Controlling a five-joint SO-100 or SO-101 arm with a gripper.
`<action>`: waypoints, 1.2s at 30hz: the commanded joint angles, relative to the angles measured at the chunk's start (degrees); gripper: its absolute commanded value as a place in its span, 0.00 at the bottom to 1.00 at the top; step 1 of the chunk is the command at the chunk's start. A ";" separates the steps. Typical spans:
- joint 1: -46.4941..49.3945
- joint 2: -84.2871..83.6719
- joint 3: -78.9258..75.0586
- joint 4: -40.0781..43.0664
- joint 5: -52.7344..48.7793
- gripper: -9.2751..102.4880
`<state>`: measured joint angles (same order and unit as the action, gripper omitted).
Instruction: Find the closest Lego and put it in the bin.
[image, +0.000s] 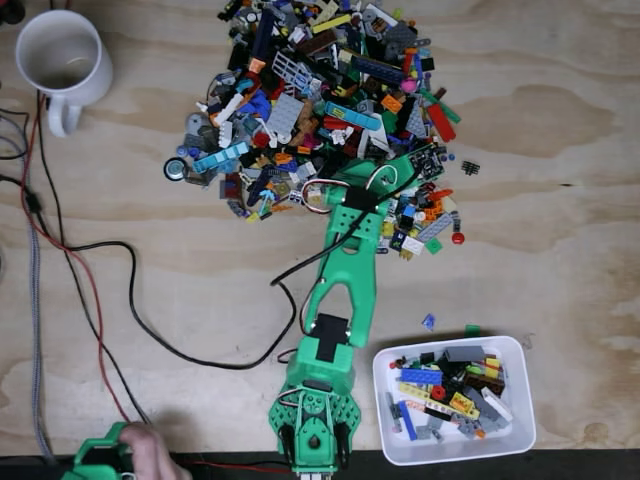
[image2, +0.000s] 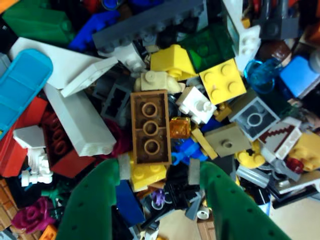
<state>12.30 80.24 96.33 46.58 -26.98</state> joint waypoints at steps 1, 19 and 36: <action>0.18 -0.26 -6.42 -1.67 0.44 0.24; -3.78 12.13 -7.82 8.88 -3.16 0.09; 37.97 43.15 4.66 38.14 -19.07 0.09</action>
<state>35.07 118.12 99.58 84.38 -41.04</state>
